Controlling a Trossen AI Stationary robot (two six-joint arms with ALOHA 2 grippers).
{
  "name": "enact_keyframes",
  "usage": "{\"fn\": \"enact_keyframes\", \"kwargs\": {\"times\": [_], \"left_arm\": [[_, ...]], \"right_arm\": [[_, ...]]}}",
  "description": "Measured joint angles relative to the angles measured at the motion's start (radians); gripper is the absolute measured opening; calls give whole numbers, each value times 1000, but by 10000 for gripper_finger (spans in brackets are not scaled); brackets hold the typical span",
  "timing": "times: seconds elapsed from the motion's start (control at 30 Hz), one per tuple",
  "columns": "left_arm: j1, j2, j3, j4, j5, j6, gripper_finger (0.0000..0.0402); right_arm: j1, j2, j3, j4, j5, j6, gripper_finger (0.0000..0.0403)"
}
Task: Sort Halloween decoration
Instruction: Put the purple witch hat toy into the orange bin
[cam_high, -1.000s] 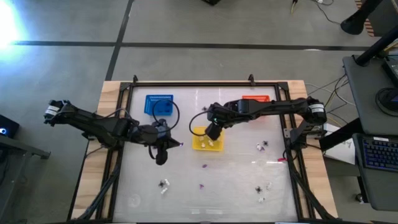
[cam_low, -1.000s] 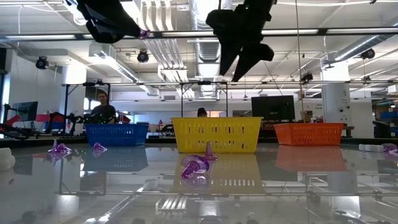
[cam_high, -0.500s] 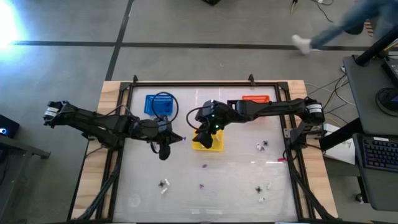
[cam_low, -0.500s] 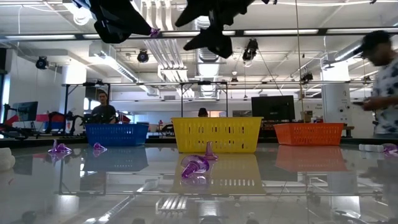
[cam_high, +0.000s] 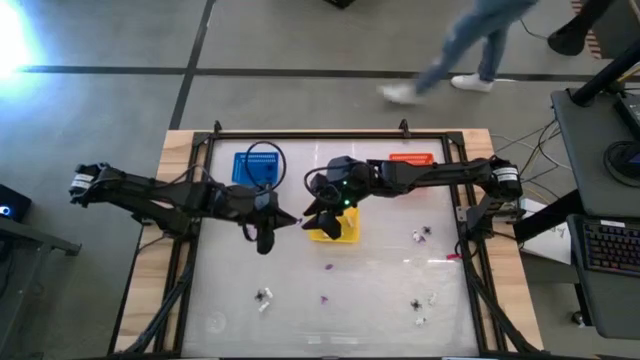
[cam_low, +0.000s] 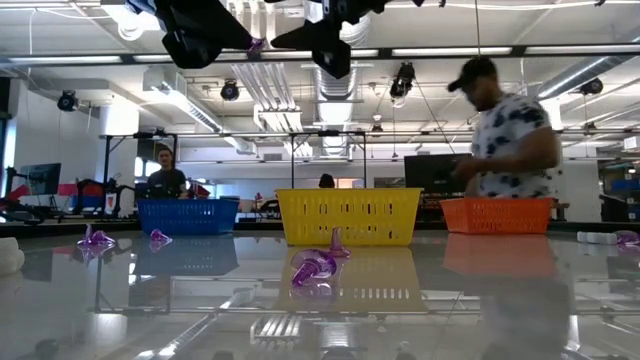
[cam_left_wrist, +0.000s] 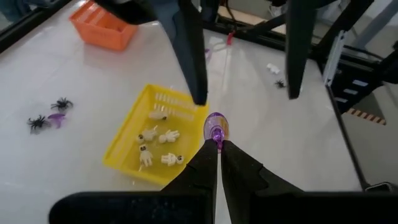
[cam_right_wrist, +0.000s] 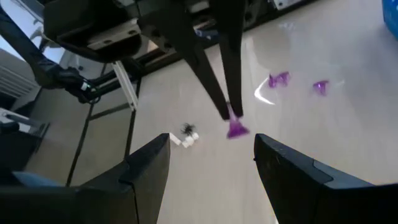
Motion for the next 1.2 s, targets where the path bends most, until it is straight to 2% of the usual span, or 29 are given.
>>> {"fn": "enact_keyframes", "kwargs": {"times": [0.27,0.47,0.8,1.2], "left_arm": [[22,1,0,53,31,31,0],[29,10,0,60,35,37,0],[43,22,0,87,53,40,0],[48,22,0,88,52,44,0]], "right_arm": [[-1,14,0,13,60,-1,224],[-1,17,0,21,64,-14,218],[-1,17,0,32,64,-9,153],[-1,17,0,21,64,7,94]]}}
